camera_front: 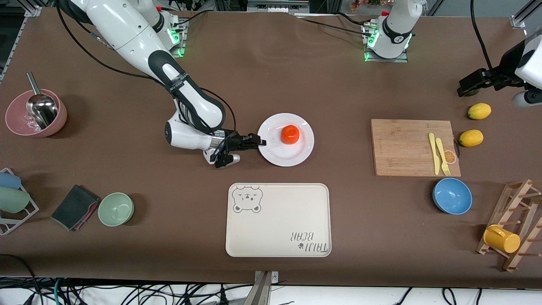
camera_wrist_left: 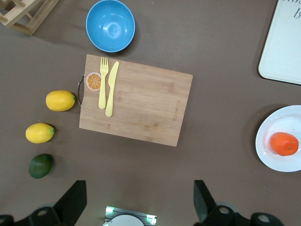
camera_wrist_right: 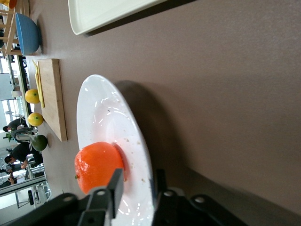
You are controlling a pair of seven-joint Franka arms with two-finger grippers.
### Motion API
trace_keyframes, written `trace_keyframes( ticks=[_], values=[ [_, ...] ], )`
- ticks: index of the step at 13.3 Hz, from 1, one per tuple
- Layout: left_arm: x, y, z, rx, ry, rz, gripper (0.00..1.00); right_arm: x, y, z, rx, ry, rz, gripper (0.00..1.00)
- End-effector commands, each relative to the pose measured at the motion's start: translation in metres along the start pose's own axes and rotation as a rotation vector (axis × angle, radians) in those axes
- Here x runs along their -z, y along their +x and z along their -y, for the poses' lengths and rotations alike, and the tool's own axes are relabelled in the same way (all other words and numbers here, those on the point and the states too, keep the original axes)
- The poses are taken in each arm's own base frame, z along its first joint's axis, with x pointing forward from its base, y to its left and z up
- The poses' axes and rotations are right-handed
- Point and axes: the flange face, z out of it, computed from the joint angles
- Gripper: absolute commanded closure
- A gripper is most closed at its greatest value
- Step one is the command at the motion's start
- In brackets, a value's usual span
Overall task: Place orange and plate with both arms
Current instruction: 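Slide the plate with the right gripper onto the bear tray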
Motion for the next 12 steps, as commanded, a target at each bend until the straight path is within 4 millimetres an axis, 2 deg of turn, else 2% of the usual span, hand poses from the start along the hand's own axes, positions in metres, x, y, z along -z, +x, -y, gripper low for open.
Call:
trace_keyframes(
  ticks=[1,4,5,12],
  values=[
    [0.006,-0.001,0.000,-0.013,0.008,0.001,0.00,-0.004,0.005,0.003,0.013,0.018,-0.021,0.84],
    [0.007,-0.001,0.000,-0.012,0.008,-0.002,0.00,-0.005,0.005,-0.001,0.015,0.014,-0.019,0.98],
    [0.007,-0.002,-0.001,-0.015,0.008,-0.001,0.00,-0.005,0.005,-0.002,0.027,0.016,-0.019,1.00],
    [0.006,-0.001,0.000,-0.013,0.009,0.001,0.00,0.000,0.009,-0.010,0.008,0.024,-0.035,1.00]
  ],
)
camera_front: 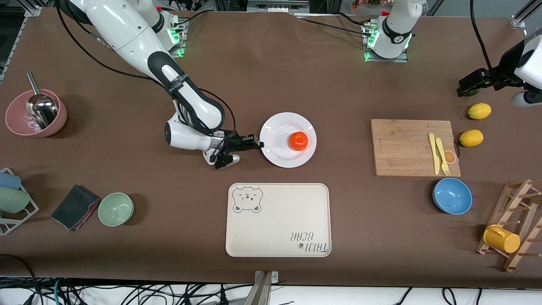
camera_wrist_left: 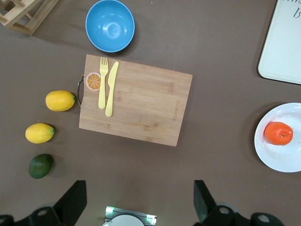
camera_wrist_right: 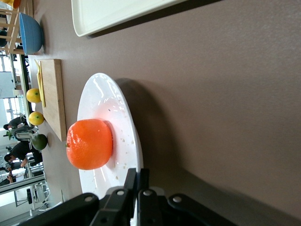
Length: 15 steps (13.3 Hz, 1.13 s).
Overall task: Place orange and plate with both arms
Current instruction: 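Slide the plate with the right gripper onto the bear tray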
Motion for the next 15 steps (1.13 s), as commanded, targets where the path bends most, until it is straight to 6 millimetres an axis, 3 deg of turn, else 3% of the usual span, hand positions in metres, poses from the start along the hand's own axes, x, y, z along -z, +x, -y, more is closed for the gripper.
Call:
trace_keyframes(
  ticks=[1,10,15],
  values=[
    [0.006,-0.001,0.001,-0.011,0.008,0.001,0.00,0.002,0.008,-0.007,-0.025,0.031,-0.042,1.00],
    [0.006,-0.001,0.001,-0.010,0.008,0.001,0.00,0.028,0.040,0.014,-0.101,0.160,-0.166,1.00],
    [0.006,-0.001,0.001,-0.011,0.008,0.001,0.00,0.042,0.076,0.020,-0.137,0.207,-0.236,1.00]
  ],
)
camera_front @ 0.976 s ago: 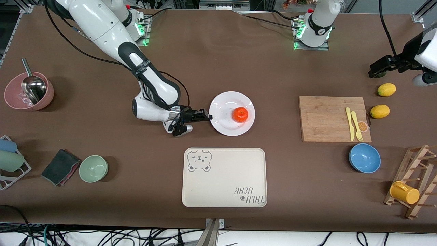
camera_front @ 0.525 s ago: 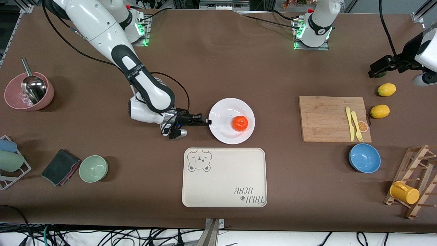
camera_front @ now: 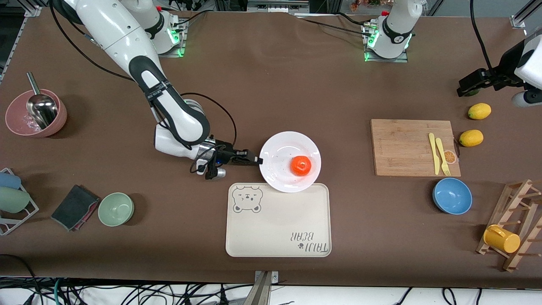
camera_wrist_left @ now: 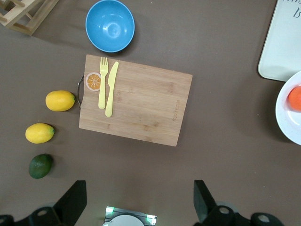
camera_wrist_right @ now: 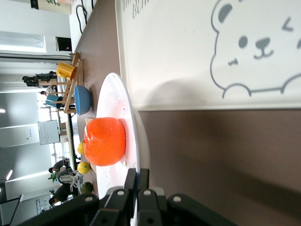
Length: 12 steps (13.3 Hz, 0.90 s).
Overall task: Place orange and plate with both arms
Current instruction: 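Slide the plate with the right gripper onto the bear tray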
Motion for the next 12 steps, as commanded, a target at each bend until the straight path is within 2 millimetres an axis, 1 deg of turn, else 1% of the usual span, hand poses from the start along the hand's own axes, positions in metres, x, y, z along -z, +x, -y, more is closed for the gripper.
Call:
trace_keyframes(
  ticks=[1,2,3,5,7,10,12],
  values=[
    [0.006,-0.001,0.001,-0.010,0.007,0.001,0.00,-0.003,0.035,0.007,-0.048,0.055,-0.061,1.00],
    [0.006,-0.001,0.001,-0.010,0.007,0.001,0.00,-0.001,0.049,0.008,-0.062,0.067,-0.084,1.00],
    [0.007,-0.001,0.000,-0.012,0.007,0.000,0.00,0.000,0.059,0.007,-0.066,0.072,-0.102,1.00],
    [0.006,-0.001,0.000,-0.012,0.007,0.001,0.00,-0.002,0.074,-0.003,-0.072,0.076,-0.131,1.00],
    [0.006,-0.001,0.000,-0.012,0.007,0.001,0.00,-0.003,0.092,-0.021,-0.083,0.064,-0.187,1.00],
    [0.007,-0.001,0.000,-0.012,0.006,0.000,0.00,-0.010,0.108,-0.037,-0.090,0.082,-0.215,1.00],
    [0.007,-0.001,0.000,-0.012,0.005,0.000,0.00,-0.015,0.107,-0.046,-0.098,0.078,-0.213,1.00]
  ],
)
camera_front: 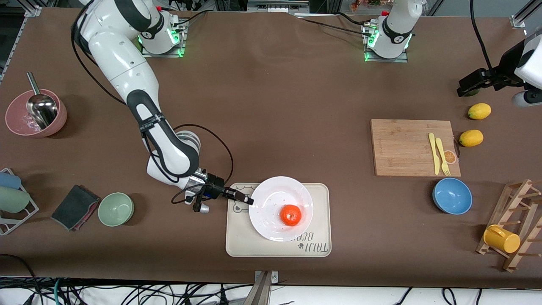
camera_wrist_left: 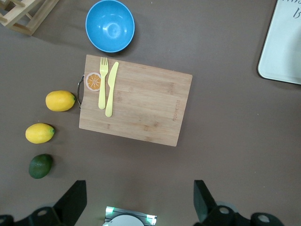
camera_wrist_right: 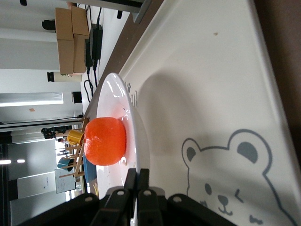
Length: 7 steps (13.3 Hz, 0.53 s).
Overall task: Place orange and plate with both arms
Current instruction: 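Slide the plate with the right gripper onto the bear tray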
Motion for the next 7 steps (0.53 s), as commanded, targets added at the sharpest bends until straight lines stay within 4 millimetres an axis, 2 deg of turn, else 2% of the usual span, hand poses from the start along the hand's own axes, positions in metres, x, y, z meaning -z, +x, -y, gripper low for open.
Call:
trace_keyframes(
  ticks=[1,7],
  values=[
    [0.006,-0.001,0.000,-0.012,0.005,0.002,0.00,-0.011,0.005,-0.004,-0.012,0.013,-0.021,1.00],
    [0.007,-0.001,-0.001,-0.013,0.005,0.001,0.00,-0.031,-0.014,-0.018,0.016,-0.047,-0.011,1.00]
  ],
)
